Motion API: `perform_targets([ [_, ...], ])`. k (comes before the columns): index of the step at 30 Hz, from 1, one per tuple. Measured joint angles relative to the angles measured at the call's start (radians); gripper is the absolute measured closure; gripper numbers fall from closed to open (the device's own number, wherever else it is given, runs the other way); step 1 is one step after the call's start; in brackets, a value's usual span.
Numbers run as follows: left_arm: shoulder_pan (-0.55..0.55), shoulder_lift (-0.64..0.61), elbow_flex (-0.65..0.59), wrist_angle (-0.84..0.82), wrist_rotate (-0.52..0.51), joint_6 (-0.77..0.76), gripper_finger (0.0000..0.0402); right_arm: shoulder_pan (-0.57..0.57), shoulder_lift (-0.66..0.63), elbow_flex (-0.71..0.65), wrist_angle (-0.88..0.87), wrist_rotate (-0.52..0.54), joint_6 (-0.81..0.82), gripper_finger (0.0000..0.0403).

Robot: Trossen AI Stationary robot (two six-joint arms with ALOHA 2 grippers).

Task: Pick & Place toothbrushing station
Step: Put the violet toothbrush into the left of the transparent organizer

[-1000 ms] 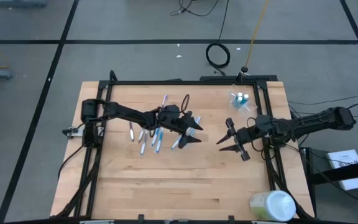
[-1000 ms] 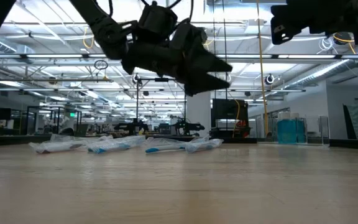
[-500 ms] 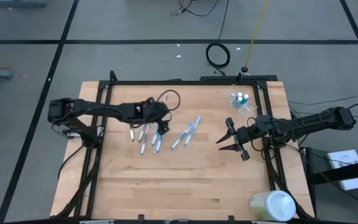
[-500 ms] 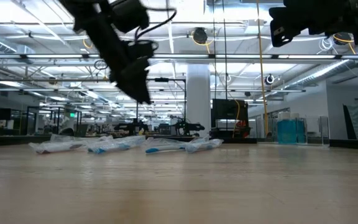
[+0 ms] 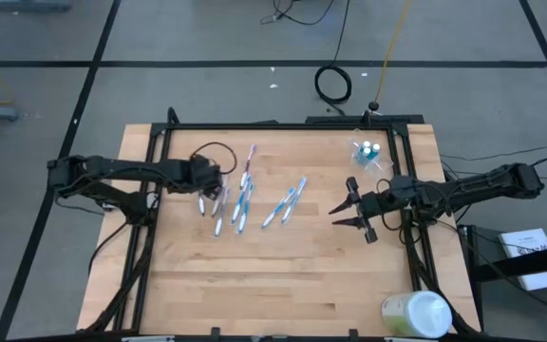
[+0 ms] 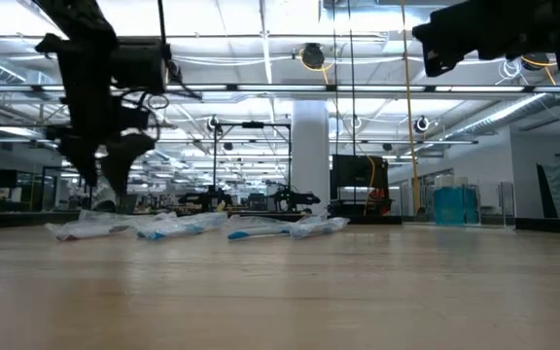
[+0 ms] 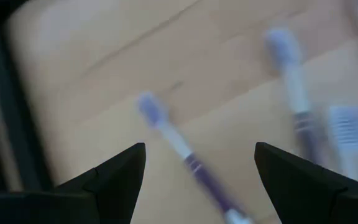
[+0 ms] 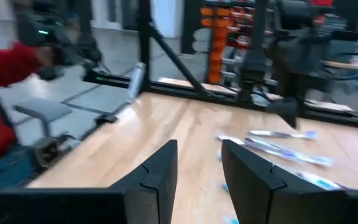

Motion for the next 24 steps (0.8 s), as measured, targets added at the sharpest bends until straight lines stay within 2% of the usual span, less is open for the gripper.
perform_targets([
  [3,0.0,0.005,0.0,-0.1,0.011,-0.171,0.0096,0.0,0.0,0.0,-0.011,0.035,-0.001,0.0287],
  [6,0.0,0.019,-0.017,-0.112,0.054,-0.257,0.0096,0.0,0.0,0.0,-0.013,0.031,0.001,0.0287],
  [12,0.0,0.035,-0.125,-0.018,0.173,-0.332,0.0096,0.0,0.0,0.0,-0.012,0.031,0.002,0.0287],
  [17,-0.015,0.027,-0.192,0.089,0.172,-0.366,0.0096,0.0,0.0,0.0,-0.008,0.031,0.002,0.0287],
  [24,-0.053,0.029,-0.196,0.096,0.17,-0.378,0.0102,0.0,0.0,0.0,-0.004,0.031,0.003,0.0287],
])
